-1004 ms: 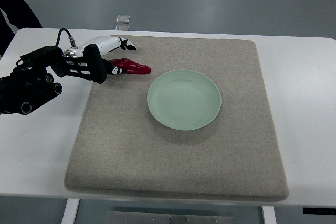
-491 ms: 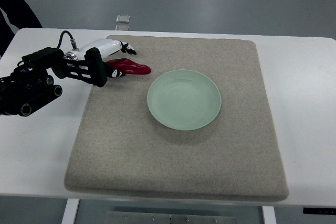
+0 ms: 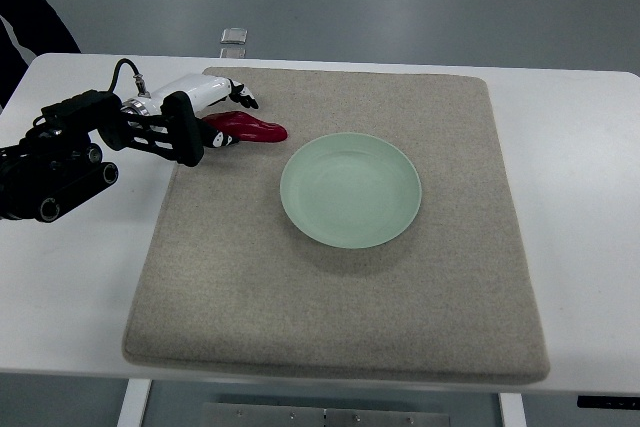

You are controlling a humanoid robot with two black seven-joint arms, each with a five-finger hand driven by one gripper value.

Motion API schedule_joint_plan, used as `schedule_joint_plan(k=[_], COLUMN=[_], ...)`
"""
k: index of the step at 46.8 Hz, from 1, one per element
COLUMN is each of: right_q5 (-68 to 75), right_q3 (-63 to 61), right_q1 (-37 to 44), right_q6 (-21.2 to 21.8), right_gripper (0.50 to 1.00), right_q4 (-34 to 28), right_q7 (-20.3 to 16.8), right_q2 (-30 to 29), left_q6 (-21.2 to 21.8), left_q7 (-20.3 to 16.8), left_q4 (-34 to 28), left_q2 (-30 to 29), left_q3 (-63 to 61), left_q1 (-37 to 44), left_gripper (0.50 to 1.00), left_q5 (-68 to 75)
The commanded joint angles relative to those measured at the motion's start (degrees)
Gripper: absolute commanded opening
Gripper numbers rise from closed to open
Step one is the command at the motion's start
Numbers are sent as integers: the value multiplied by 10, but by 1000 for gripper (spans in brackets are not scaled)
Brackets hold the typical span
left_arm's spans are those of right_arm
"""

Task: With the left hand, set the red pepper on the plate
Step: 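Close the left hand fingers around the red pepper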

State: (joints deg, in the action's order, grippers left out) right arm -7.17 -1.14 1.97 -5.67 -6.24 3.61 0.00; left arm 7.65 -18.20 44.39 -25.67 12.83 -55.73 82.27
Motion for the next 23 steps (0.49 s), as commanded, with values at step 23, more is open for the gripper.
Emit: schedule_joint_plan(k=[23], right_q5=[0], right_q3=[0], right_q1=[0], right_q6=[0], right_gripper=[928], right_q4=[0], right_q7=[0], right_q2=[0], left_q6=[0], left_q7=[0], left_q4=[0], left_q2=[-1], left_q3=[-2], left_q1=[1], left_gripper=[707], left_q5=[0])
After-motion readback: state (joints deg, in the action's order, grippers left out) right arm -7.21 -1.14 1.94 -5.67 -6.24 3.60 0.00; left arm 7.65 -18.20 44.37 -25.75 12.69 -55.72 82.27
